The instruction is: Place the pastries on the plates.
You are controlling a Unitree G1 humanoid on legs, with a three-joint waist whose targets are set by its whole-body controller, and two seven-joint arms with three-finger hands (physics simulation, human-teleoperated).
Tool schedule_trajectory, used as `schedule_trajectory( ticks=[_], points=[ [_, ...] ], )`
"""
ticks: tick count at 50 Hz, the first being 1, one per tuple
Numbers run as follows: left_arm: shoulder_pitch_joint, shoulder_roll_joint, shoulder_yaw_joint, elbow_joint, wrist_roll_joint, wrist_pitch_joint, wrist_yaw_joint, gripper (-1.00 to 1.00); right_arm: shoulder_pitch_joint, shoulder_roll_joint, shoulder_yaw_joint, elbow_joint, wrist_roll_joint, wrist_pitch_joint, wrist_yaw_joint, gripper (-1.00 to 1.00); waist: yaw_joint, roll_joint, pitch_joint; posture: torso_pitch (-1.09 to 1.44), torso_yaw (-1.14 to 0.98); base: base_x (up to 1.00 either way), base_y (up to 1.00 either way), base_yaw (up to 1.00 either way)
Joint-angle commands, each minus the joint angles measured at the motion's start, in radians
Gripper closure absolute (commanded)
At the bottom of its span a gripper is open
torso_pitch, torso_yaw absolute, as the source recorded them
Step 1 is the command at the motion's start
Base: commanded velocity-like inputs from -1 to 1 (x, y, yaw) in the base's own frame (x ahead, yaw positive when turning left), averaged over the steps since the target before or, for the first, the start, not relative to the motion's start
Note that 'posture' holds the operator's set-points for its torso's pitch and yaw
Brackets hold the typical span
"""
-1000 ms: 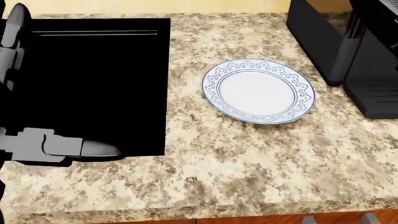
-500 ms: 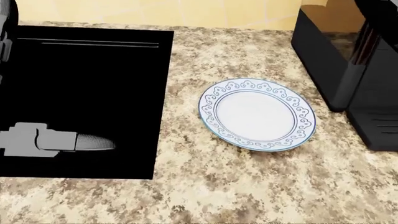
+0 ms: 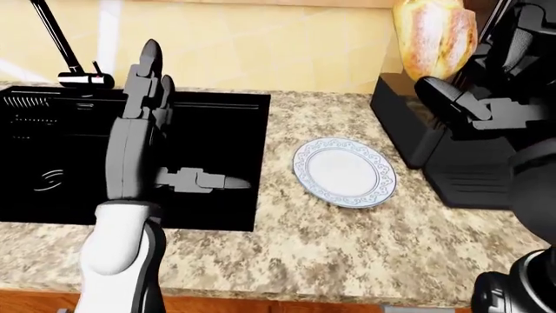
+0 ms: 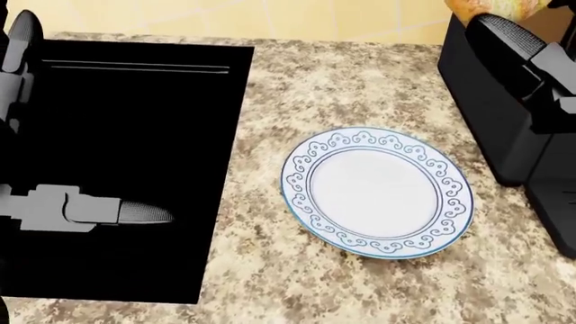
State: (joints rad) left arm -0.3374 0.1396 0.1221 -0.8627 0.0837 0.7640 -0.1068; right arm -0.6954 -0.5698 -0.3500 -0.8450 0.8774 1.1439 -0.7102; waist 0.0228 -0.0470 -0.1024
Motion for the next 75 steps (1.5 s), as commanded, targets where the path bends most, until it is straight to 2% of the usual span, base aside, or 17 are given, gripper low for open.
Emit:
schedule_trajectory(
  ticks=[1,7,10,12,14,17,20,21,24,26,33,39,43,48,56,63,75],
  points=[
    [-0.022,0.004,-0.001,-0.024,0.002,-0.027,0.002,-1.0,-0.025,-0.007,-0.022,-0.008,-0.025,-0.012,0.008,1.0,0.001,0.0,-0.017,-0.2,0.0,0.0,0.0,0.0],
    [-0.027,0.003,0.0,-0.024,0.001,-0.022,0.002,-1.0,-0.04,0.001,-0.044,-0.015,-0.015,0.035,0.008,1.0,0.006,0.0,-0.018,-0.2,0.0,0.0,0.0,0.0],
    [-0.03,0.004,-0.001,-0.02,0.002,-0.023,0.001,-1.0,-0.075,-0.032,-0.073,0.006,0.024,0.067,-0.014,1.0,0.008,0.0,-0.015,-0.2,0.0,0.0,0.0,0.0],
    [-0.032,0.003,-0.002,-0.018,0.0,-0.023,0.002,-1.0,-0.144,-0.08,-0.064,0.065,0.052,0.098,-0.028,1.0,0.008,-0.001,-0.013,-0.2,0.0,0.0,0.0,0.0],
    [-0.029,0.003,-0.004,-0.013,0.0,-0.03,0.001,-1.0,-0.178,-0.117,-0.011,0.109,0.03,0.114,-0.004,1.0,0.007,0.0,-0.009,-0.2,0.0,0.0,0.0,0.0],
    [-0.035,0.004,0.002,-0.01,-0.003,-0.028,0.001,-1.0,-0.258,-0.141,0.086,0.19,-0.08,0.139,0.089,1.0,0.003,0.001,-0.005,-0.2,0.0,0.0,0.0,0.0],
    [-0.034,0.004,0.003,-0.008,-0.006,-0.032,0.003,-1.0,-0.303,-0.115,0.123,0.221,-0.212,0.171,0.201,1.0,-0.002,0.004,-0.004,-0.2,0.0,0.0,0.0,0.0],
    [-0.033,0.004,0.003,-0.005,-0.006,-0.034,0.004,-1.0,-0.322,-0.125,0.157,0.237,-0.257,0.186,0.256,1.0,-0.003,0.005,-0.004,-0.2,0.0,0.0,0.0,0.0],
    [-0.027,0.002,0.002,-0.001,-0.009,-0.043,0.005,-1.0,-0.357,-0.091,0.191,0.264,-0.395,0.198,0.374,1.0,-0.004,0.007,-0.001,-0.2,0.0,0.0,0.0,0.0],
    [-0.026,0.003,0.002,0.0,-0.009,-0.045,0.006,-1.0,-0.385,-0.089,0.244,0.288,-0.491,0.2,0.477,1.0,-0.004,0.009,-0.001,-0.2,0.0,0.0,0.0,0.0],
    [-0.02,-0.002,-0.006,0.003,-0.006,-0.054,0.009,-1.0,-0.494,-0.008,0.349,0.433,-0.833,0.146,0.785,1.0,-0.008,0.022,0.0,-0.2,0.0,0.0,0.0,0.0],
    [-0.013,-0.003,-0.004,0.005,-0.006,-0.062,0.008,-1.0,-0.525,0.085,0.383,0.583,-1.108,0.046,1.022,1.0,-0.011,0.031,-0.006,-0.2,0.0,0.0,0.0,0.0],
    [-0.011,-0.004,-0.002,0.004,-0.008,-0.063,0.007,-1.0,-0.534,0.135,0.382,0.673,-1.273,-0.027,1.174,1.0,-0.012,0.036,-0.013,-0.2,0.0,0.0,0.0,0.0],
    [-0.018,0.001,0.003,-0.004,-0.012,-0.05,0.006,-1.0,-0.54,0.162,0.389,0.759,-1.455,-0.119,1.374,1.0,-0.011,0.041,-0.018,-0.2,0.0,0.0,0.0,0.0],
    [-0.033,0.003,-0.003,-0.001,-0.011,-0.04,0.009,-1.0,-0.63,0.166,0.335,0.923,-1.657,-0.272,1.632,1.0,-0.012,0.048,-0.023,-0.2,0.0,0.0,0.0,0.0],
    [-0.027,-0.001,-0.009,0.007,-0.007,-0.049,0.01,-1.0,-0.634,0.164,0.31,0.967,-1.724,-0.327,1.742,1.0,-0.013,0.049,-0.025,-0.2,0.0,0.0,0.0,0.0],
    [-0.024,-0.005,-0.013,0.001,-0.002,-0.044,0.007,-1.0,-0.657,0.175,0.296,1.203,-1.699,-0.467,1.738,1.0,-0.017,0.052,-0.033,-0.2,0.0,0.0,0.0,0.0]
  ],
)
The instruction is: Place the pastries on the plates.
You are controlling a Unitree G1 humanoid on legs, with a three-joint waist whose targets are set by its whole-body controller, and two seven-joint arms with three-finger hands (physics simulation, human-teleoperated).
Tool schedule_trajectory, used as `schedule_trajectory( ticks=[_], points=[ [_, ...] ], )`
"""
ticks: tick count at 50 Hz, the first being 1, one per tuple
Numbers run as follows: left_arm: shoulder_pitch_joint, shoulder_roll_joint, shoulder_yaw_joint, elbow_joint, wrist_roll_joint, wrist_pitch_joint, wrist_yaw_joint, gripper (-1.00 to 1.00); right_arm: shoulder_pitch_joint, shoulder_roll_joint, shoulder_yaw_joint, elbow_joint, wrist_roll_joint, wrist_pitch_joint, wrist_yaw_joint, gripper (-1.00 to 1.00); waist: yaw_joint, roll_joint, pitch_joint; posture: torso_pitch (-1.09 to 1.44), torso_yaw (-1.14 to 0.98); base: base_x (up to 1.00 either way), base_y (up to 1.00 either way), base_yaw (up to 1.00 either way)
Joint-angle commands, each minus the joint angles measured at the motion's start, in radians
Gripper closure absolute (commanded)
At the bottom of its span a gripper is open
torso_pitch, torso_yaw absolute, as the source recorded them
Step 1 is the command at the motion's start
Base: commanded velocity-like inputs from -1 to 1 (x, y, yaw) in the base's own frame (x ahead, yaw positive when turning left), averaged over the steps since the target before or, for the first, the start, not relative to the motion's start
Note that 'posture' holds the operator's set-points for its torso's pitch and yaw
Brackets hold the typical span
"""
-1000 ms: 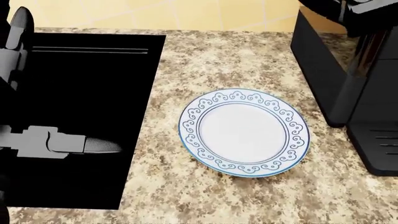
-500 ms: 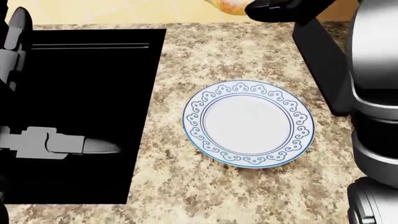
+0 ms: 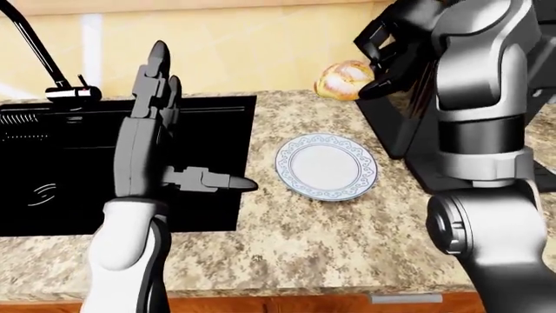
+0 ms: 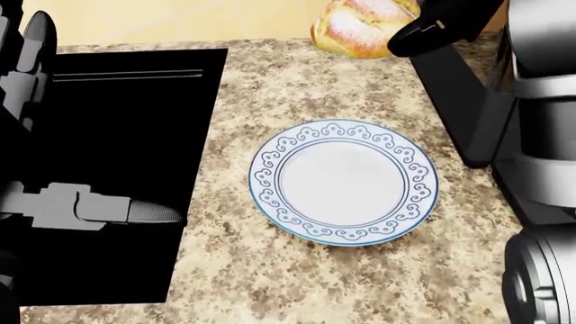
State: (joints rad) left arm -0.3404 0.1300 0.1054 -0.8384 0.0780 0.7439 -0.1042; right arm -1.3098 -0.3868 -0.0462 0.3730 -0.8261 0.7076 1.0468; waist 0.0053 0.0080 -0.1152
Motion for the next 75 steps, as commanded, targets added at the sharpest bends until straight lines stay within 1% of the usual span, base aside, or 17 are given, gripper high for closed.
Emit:
schedule_trajectory(
  ticks=[1,5,10,15,19,23,29,36,55,56,59,62,65,67,68,71,75],
  points=[
    [-0.021,0.005,0.004,-0.023,0.004,-0.025,0.003,-1.0,-0.042,-0.009,-0.003,0.003,0.006,-0.045,-0.015,1.0,0.001,-0.003,-0.021,-0.2,0.0,0.0,0.0,0.0],
    [-0.022,0.004,0.004,-0.018,0.006,-0.026,0.003,-1.0,-0.041,-0.004,0.008,0.057,-0.003,-0.09,0.004,1.0,0.0,-0.002,-0.022,-0.2,0.0,0.0,0.0,0.0],
    [-0.026,0.002,0.0,-0.01,0.009,-0.03,0.003,-1.0,0.013,0.013,0.011,0.036,-0.027,-0.102,0.038,1.0,0.001,-0.004,-0.023,-0.2,0.0,0.0,0.0,0.0],
    [-0.033,0.005,0.001,-0.009,0.011,-0.025,0.002,-1.0,0.004,0.024,0.006,0.057,-0.034,-0.108,0.029,1.0,0.001,-0.003,-0.026,-0.2,0.0,0.0,0.0,0.0],
    [-0.035,0.007,0.002,-0.009,0.012,-0.023,0.002,-1.0,0.026,0.032,0.011,0.049,-0.044,-0.114,0.039,1.0,0.002,-0.003,-0.025,-0.2,0.0,0.0,0.0,0.0],
    [-0.031,0.005,0.003,-0.013,0.01,-0.022,0.001,-1.0,0.045,0.037,0.018,0.045,-0.058,-0.129,0.05,1.0,0.002,-0.003,-0.028,-0.2,0.0,0.0,0.0,0.0],
    [-0.022,0.004,0.007,-0.01,0.011,-0.031,0.0,-1.0,0.074,0.059,0.021,0.058,-0.078,-0.146,0.038,1.0,0.002,-0.002,-0.032,-0.2,0.0,0.0,0.0,0.0],
    [-0.014,0.004,0.008,-0.009,0.011,-0.039,-0.001,-1.0,0.105,0.066,0.027,0.05,-0.106,-0.169,0.057,1.0,0.002,-0.001,-0.036,-0.2,0.0,0.0,0.0,0.0],
    [-0.024,0.009,0.01,-0.007,0.014,-0.031,-0.002,-1.0,0.165,0.096,0.028,0.022,-0.135,-0.167,0.083,0.99,0.005,-0.001,-0.046,-0.2,0.0,0.0,0.0,0.0],
    [-0.024,0.008,0.009,-0.007,0.014,-0.031,-0.002,-1.0,0.163,0.096,0.028,0.026,-0.136,-0.167,0.083,0.9,0.005,0.0,-0.046,-0.2,0.0,0.0,0.0,0.0],
    [-0.022,0.008,0.011,-0.005,0.014,-0.035,-0.002,-1.0,0.167,0.097,0.028,0.025,-0.138,-0.167,0.081,0.83,0.005,0.0,-0.047,-0.2,0.0,0.0,0.0,0.0],
    [-0.019,0.007,0.011,-0.009,0.012,-0.036,-0.002,-1.0,0.171,0.097,0.03,0.039,-0.141,-0.182,0.065,0.56,0.006,0.0,-0.048,-0.2,0.0,0.0,0.0,0.0],
    [-0.012,0.007,0.014,-0.013,0.01,-0.036,-0.004,-1.0,0.171,0.102,0.03,0.04,-0.141,-0.178,0.067,0.53,0.005,0.0,-0.05,-0.2,0.0,0.0,0.0,0.0],
    [-0.01,0.007,0.013,-0.013,0.011,-0.039,-0.002,-1.0,0.176,0.106,0.031,0.043,-0.139,-0.182,0.063,0.45,0.005,0.0,-0.05,-0.2,0.0,0.0,0.0,0.0],
    [-0.009,0.007,0.013,-0.013,0.011,-0.039,-0.002,-1.0,0.175,0.106,0.03,0.044,-0.138,-0.183,0.062,0.45,0.005,0.0,-0.05,-0.2,0.0,0.0,0.0,0.0],
    [-0.007,0.006,0.013,-0.012,0.011,-0.043,-0.002,-1.0,0.171,0.107,0.03,0.047,-0.136,-0.181,0.067,0.22,0.006,0.0,-0.051,-0.2,0.0,0.0,0.0,0.0],
    [-0.004,0.006,0.013,-0.011,0.013,-0.047,-0.002,-1.0,0.173,0.109,0.031,0.043,-0.132,-0.18,0.07,0.18,0.006,0.0,-0.051,-0.2,0.0,0.0,0.0,0.0]
  ],
)
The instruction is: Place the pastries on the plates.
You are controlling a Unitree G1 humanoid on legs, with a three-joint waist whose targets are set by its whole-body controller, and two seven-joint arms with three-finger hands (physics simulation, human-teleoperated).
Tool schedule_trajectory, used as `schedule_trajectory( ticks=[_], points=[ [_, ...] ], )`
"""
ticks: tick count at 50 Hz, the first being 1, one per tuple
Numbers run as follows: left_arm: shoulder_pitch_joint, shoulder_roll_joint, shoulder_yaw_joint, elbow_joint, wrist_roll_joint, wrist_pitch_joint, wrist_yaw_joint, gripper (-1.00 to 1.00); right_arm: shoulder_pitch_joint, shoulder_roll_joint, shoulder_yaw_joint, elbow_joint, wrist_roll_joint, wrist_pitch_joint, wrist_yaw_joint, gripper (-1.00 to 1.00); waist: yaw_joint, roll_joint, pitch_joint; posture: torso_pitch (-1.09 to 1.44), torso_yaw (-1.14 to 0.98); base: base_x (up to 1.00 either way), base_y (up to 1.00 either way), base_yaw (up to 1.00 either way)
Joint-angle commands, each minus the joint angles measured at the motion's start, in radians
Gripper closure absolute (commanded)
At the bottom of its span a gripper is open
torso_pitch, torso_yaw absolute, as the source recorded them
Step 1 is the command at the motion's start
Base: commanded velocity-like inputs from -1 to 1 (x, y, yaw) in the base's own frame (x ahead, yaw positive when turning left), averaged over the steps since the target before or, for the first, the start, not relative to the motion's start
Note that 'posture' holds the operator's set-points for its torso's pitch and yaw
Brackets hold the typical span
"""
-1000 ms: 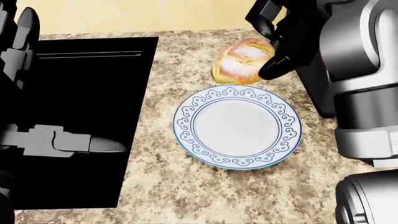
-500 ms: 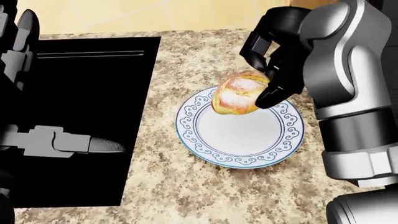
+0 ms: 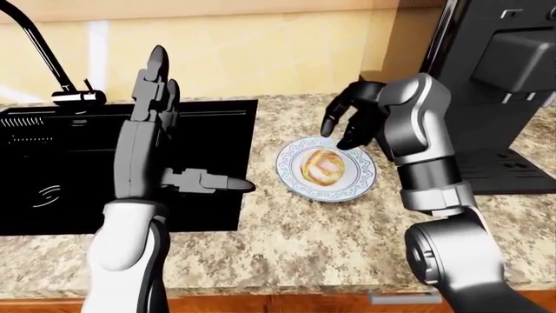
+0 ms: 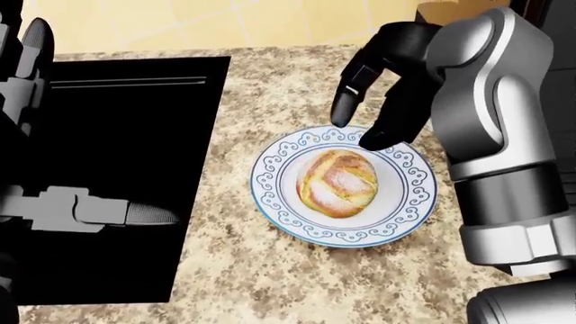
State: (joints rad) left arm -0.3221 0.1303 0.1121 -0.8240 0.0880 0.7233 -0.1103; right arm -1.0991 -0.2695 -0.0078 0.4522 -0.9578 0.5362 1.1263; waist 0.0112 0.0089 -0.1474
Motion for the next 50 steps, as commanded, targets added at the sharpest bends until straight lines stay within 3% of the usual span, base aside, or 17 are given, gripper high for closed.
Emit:
schedule_trajectory(
  ticks=[1,8,15,28,42,48,50],
  points=[
    [-0.021,0.005,0.008,-0.027,0.002,-0.026,0.004,-1.0,-0.037,-0.008,-0.006,-0.037,0.0,-0.009,-0.009,0.18,0.001,-0.001,-0.019,-0.2,0.0,0.0,0.0,0.0],
    [-0.026,0.009,0.01,-0.023,0.001,-0.025,0.003,-1.0,-0.044,-0.01,-0.006,-0.035,0.0,-0.012,0.0,-0.03,0.0,-0.002,-0.019,-0.2,0.0,0.0,0.0,0.0],
    [-0.041,0.013,0.01,-0.023,0.002,-0.013,0.005,-1.0,-0.053,-0.012,-0.008,-0.049,-0.004,0.003,0.017,-1.0,0.001,-0.002,-0.017,-0.2,0.0,0.0,0.0,0.0],
    [-0.032,0.012,0.016,-0.024,-0.005,-0.018,0.007,-1.0,-0.178,-0.03,-0.013,-0.187,-0.028,0.091,0.144,-1.0,-0.002,0.002,-0.004,-0.2,0.0,0.0,0.0,0.0],
    [-0.031,0.012,0.015,-0.023,-0.003,-0.021,0.008,-1.0,-0.309,-0.044,-0.014,-0.495,-0.17,0.256,0.369,-1.0,-0.003,0.001,0.019,-0.2,0.0,0.0,0.0,0.0],
    [-0.044,0.017,0.018,-0.028,-0.004,-0.005,0.008,-1.0,-0.295,-0.028,-0.02,-0.654,-0.282,0.34,0.469,-1.0,-0.004,0.0,0.031,-0.2,0.0,0.0,0.0,0.0],
    [-0.048,0.02,0.014,-0.029,-0.001,-0.002,0.008,-1.0,-0.285,-0.016,-0.033,-0.67,-0.274,0.331,0.436,-1.0,-0.004,0.001,0.034,-0.2,0.0,0.0,0.0,0.0]
  ],
)
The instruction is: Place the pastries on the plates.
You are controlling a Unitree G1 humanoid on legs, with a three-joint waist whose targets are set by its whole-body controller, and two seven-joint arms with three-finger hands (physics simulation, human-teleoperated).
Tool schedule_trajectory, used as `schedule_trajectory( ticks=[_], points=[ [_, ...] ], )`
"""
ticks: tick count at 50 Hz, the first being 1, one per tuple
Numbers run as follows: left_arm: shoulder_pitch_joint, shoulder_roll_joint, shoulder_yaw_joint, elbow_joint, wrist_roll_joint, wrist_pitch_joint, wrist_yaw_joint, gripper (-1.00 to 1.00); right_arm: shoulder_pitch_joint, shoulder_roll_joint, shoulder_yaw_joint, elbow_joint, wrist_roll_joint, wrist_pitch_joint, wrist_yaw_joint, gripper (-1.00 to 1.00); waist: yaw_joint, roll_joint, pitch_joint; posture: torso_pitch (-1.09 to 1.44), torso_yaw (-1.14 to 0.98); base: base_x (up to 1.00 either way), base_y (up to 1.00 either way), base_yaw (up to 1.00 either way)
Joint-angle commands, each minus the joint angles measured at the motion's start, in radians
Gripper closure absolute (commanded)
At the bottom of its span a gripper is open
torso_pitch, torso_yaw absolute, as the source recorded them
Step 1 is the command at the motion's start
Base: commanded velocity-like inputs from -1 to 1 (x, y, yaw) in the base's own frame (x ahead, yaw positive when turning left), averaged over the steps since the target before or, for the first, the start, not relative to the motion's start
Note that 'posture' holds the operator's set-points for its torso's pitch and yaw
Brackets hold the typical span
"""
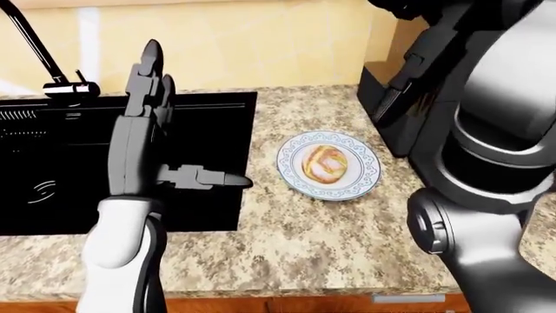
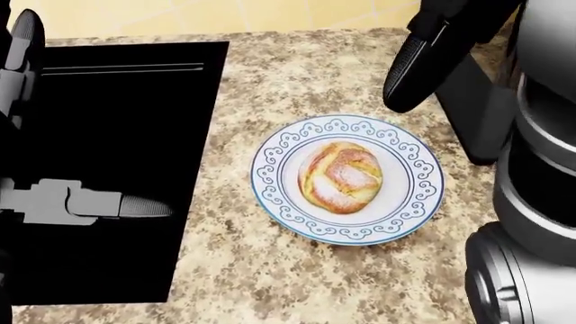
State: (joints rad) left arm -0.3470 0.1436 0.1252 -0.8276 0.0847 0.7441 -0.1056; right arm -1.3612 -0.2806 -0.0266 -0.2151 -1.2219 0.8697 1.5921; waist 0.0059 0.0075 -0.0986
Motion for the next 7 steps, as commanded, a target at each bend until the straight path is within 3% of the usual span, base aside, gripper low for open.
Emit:
schedule_trajectory(
  ticks=[1,4,7],
  points=[
    [-0.026,0.007,0.002,-0.03,0.003,-0.015,0.002,-1.0,-0.023,0.008,-0.023,-0.007,-0.012,0.017,-0.062,-1.0,0.0,0.003,-0.013,-0.2,0.0,0.0,0.0,0.0],
    [-0.03,0.012,0.006,-0.037,0.002,-0.006,0.0,-1.0,0.009,0.014,-0.022,-0.07,-0.018,0.057,-0.092,-1.0,0.0,0.004,-0.013,-0.2,0.0,0.0,0.0,0.0],
    [-0.035,0.011,0.01,-0.04,-0.002,0.0,0.001,-1.0,0.023,0.01,-0.014,-0.142,-0.068,0.106,-0.053,-1.0,0.0,0.003,-0.012,-0.2,0.0,0.0,0.0,0.0]
  ],
)
